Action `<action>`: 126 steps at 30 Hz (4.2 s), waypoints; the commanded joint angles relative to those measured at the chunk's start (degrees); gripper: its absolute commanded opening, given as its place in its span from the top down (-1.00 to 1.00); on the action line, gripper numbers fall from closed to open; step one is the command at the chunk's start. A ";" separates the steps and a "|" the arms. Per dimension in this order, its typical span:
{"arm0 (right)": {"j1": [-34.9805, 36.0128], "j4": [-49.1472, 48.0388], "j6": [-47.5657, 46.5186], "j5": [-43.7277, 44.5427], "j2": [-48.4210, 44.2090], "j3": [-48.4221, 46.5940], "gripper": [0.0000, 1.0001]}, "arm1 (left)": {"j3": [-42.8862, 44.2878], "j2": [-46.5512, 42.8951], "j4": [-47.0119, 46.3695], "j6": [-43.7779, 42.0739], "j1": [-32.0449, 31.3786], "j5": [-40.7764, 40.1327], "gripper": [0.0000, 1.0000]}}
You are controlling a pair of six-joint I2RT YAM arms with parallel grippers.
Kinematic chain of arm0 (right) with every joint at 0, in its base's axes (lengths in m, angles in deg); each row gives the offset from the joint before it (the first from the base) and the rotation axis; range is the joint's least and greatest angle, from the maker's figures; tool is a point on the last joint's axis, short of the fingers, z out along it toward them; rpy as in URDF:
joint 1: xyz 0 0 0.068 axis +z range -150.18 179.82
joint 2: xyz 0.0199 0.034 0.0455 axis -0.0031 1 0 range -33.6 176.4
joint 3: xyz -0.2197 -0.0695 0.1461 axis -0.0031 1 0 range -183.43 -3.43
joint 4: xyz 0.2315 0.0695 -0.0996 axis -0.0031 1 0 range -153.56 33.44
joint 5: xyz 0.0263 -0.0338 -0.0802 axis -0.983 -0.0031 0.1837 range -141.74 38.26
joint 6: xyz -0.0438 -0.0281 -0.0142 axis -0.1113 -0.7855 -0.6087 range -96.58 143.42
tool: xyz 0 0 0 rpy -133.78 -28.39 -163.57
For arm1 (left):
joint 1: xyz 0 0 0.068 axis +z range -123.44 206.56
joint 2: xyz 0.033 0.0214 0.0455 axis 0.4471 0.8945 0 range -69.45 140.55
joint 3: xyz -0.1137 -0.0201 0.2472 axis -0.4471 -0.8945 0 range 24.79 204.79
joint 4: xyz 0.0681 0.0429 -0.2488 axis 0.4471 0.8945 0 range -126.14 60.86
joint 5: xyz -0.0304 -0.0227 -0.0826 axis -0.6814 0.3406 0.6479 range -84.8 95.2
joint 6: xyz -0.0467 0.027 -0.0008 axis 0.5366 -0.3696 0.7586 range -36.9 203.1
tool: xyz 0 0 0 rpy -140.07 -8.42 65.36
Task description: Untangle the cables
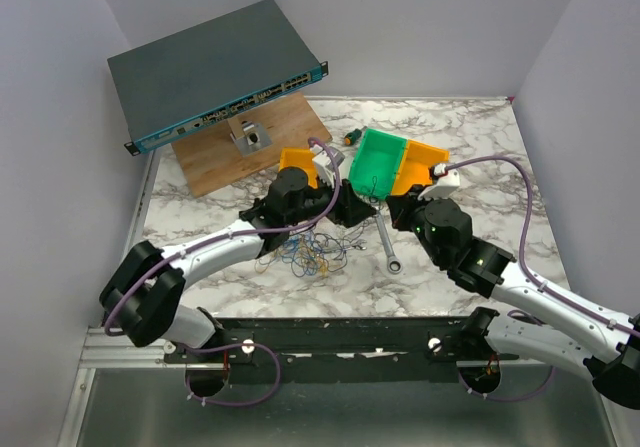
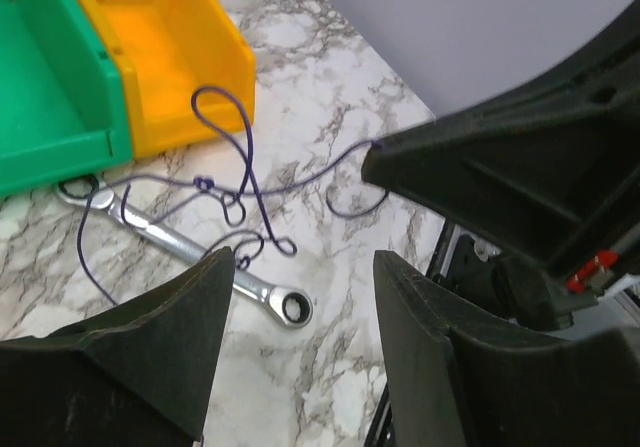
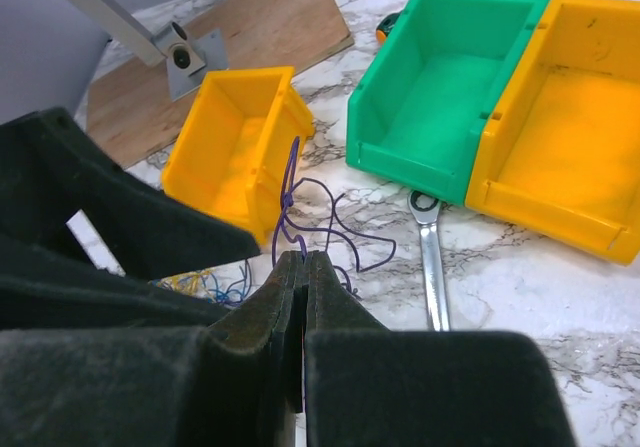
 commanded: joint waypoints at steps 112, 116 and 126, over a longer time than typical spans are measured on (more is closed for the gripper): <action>10.00 -30.88 -18.79 -42.26 44.33 -16.66 0.24 | 33.77 -42.16 51.66 -14.04 31.40 -15.26 1.00; 10.06 -30.15 -16.78 -41.04 41.17 -16.10 0.99 | 32.73 -42.07 51.63 -14.12 31.44 -15.87 1.00; 10.03 -10.91 -15.82 -36.29 27.80 -32.56 0.99 | 13.00 -41.29 40.63 -3.80 31.38 -2.07 1.00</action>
